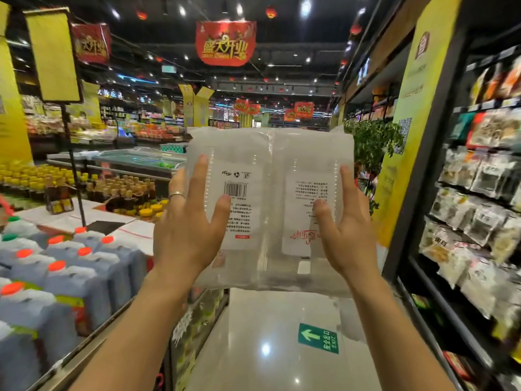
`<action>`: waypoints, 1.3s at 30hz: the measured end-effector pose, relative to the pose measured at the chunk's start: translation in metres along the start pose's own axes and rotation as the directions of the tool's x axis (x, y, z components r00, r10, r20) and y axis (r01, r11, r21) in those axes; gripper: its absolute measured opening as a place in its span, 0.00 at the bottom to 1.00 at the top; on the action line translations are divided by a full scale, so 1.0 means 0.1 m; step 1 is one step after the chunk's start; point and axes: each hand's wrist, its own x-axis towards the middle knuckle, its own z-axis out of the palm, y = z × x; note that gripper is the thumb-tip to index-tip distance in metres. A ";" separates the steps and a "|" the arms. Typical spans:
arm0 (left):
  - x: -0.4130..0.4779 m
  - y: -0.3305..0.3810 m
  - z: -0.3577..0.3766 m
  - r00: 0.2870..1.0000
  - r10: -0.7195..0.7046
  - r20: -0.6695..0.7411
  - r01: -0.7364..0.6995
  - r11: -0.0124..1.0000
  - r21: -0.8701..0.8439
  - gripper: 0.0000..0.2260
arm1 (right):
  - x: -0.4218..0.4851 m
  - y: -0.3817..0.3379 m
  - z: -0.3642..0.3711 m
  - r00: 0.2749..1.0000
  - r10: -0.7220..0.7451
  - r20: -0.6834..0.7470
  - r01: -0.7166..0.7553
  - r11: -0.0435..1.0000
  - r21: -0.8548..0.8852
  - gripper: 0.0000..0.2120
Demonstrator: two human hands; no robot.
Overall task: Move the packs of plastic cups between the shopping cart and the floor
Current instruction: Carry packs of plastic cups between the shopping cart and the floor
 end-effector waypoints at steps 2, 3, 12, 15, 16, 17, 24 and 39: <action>0.23 -0.16 0.21 1.000 0.007 0.001 -0.007 1.000 -0.010 0.28 | 0.18 0.08 0.24 1.000 -0.008 -0.014 0.008 1.000 -0.012 0.31; 0.34 -0.26 0.31 1.000 0.007 0.004 -0.007 1.000 -0.012 0.28 | 0.27 0.11 0.37 1.000 -0.006 -0.019 0.006 1.000 -0.016 0.31; 1.45 -1.10 0.97 0.999 0.012 0.034 -0.011 0.999 -0.041 0.28 | 1.08 0.28 1.55 0.999 0.013 -0.031 -0.015 0.998 -0.069 0.31; 1.70 -1.29 1.19 0.998 0.023 0.058 -0.019 0.998 -0.059 0.29 | 1.27 0.36 1.82 0.999 0.020 -0.036 -0.023 0.995 -0.092 0.31; 1.76 -1.34 1.26 0.998 0.020 0.063 -0.017 0.998 -0.063 0.29 | 1.32 0.40 1.90 0.999 0.024 -0.037 -0.028 0.995 -0.094 0.31; 1.83 -1.39 1.33 0.998 0.017 0.067 -0.013 0.998 -0.063 0.29 | 1.38 0.44 1.98 0.999 0.029 -0.038 -0.033 0.995 -0.096 0.32; 2.30 -1.64 1.88 0.995 0.045 0.091 -0.039 0.997 -0.068 0.29 | 1.79 0.84 2.44 0.998 0.036 -0.044 -0.041 0.992 -0.116 0.31; 3.57 -1.44 3.96 0.996 0.052 0.079 -0.046 0.997 -0.065 0.30 | 3.37 2.61 3.21 0.996 0.076 -0.056 -0.081 0.992 -0.092 0.31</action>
